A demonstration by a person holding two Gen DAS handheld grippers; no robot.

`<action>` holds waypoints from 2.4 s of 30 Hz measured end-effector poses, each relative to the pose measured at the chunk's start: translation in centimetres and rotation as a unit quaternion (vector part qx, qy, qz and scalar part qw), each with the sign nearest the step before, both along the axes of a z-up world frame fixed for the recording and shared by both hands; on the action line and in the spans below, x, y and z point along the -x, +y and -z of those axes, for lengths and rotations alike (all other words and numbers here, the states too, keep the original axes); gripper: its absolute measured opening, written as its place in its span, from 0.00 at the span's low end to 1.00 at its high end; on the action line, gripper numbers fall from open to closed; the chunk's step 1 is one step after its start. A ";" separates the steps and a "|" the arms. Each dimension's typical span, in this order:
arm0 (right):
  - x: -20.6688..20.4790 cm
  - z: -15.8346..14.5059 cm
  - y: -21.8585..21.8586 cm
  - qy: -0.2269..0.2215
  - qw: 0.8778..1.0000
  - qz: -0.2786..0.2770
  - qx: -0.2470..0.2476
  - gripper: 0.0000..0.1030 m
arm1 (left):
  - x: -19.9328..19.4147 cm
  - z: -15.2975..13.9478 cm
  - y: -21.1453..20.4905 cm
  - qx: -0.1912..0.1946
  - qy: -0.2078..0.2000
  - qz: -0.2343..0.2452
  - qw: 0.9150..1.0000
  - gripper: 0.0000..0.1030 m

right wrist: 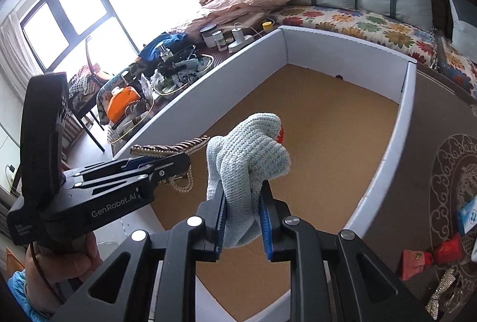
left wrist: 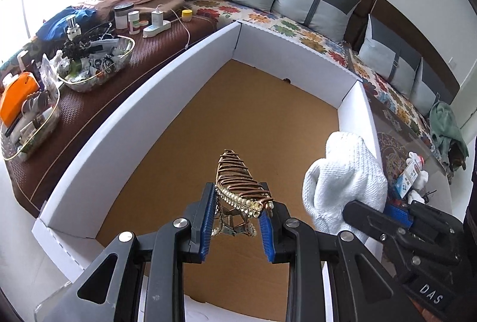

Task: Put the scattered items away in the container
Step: 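Open the left tool to drop the shoe while the right tool releases the sock into the box, then withdraw both open tools from the box back toward the table, then lower the left tool onto the rhinestone hair claw clip and close on it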

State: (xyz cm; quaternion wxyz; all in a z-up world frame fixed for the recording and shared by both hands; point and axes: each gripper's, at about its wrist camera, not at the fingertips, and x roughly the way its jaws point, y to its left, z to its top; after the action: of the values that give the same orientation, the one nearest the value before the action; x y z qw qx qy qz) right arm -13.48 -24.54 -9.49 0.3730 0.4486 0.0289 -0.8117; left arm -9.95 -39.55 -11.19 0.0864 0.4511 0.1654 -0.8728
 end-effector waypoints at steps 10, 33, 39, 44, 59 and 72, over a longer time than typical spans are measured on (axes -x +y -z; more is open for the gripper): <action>-0.2 0.6 -0.7 0.011 1.000 0.001 -0.004 0.48 | -0.1 0.2 -1.4 0.002 -0.007 -0.014 1.000 0.67; -0.9 -0.9 5.8 0.008 0.997 0.073 0.031 0.49 | -2.7 -1.5 3.3 0.022 0.005 0.008 1.000 0.67; -1.9 -1.3 8.8 0.013 0.995 0.093 0.042 0.49 | -2.9 -2.4 6.4 0.048 0.010 0.027 0.998 0.67; -2.6 -0.9 11.8 0.010 0.993 0.112 0.040 0.49 | -3.0 -3.3 9.1 0.073 0.016 0.044 0.996 0.67; -7.1 0.4 25.8 0.024 0.977 0.206 0.054 0.49 | -5.1 -6.4 19.7 0.085 0.043 0.116 0.989 0.68; -16.8 4.8 43.5 0.079 0.921 0.381 0.000 0.49 | -6.9 1.4 33.5 0.005 -0.022 0.228 0.973 0.85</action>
State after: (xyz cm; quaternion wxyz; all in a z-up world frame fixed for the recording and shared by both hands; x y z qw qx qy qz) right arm 3.29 18.97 -14.30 0.0318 0.3602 -0.1154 -0.9252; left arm -3.05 -6.04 -12.62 -0.1094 0.4955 0.0518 -0.8602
